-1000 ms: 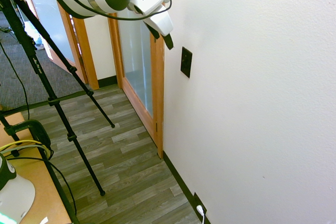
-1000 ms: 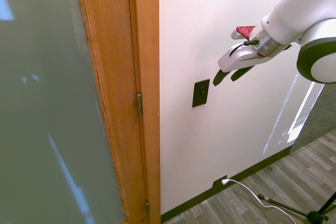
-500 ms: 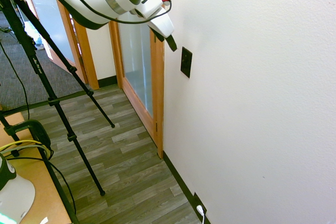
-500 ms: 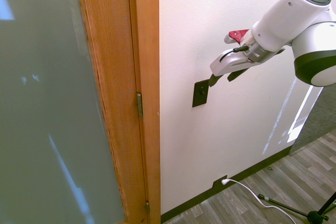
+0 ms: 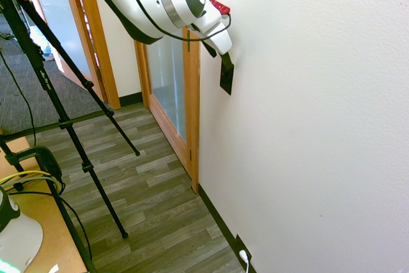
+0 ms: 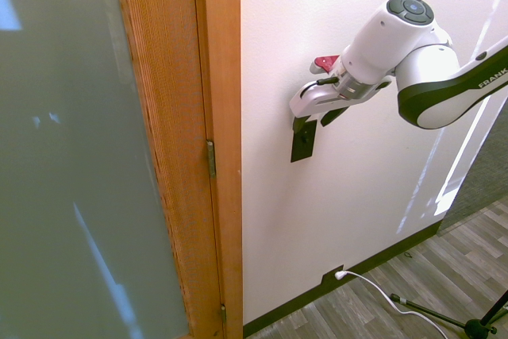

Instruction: Turn off the light

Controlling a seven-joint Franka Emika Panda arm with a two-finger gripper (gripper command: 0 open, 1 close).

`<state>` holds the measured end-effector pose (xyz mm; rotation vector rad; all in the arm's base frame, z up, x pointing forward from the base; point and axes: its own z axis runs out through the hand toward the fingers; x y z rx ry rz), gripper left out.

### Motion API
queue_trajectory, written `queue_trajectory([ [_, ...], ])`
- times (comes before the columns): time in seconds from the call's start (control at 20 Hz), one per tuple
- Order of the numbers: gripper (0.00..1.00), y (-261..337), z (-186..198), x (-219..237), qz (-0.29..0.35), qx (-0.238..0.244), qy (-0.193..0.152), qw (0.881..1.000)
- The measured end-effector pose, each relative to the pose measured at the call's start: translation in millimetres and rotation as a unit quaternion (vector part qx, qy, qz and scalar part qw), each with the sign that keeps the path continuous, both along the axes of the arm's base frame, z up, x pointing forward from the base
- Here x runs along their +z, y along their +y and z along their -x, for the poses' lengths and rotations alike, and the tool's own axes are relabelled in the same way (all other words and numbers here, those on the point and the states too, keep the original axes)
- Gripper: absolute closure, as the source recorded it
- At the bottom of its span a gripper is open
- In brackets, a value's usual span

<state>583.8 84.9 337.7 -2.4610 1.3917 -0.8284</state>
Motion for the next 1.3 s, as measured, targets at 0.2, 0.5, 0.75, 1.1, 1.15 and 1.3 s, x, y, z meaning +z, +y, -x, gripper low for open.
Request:
queue_trajectory([
  [0.2, 1.0, -1, 0, -3, 0.0, -0.002, 0.004, 1.0],
  [0.5, 1.0, -5, -1, -4, -0.002, -0.007, 0.005, 1.0],
  [0.75, 1.0, -10, -5, 0, -0.006, -0.006, 0.008, 1.0],
  [1.1, 1.0, -15, -8, 3, -0.004, -0.004, 0.019, 1.0],
  [1.15, 1.0, -14, -8, 2, -0.003, -0.005, 0.021, 1.0],
  [1.3, 1.0, -6, -7, 2, -0.007, 0.001, 0.022, 1.0],
])
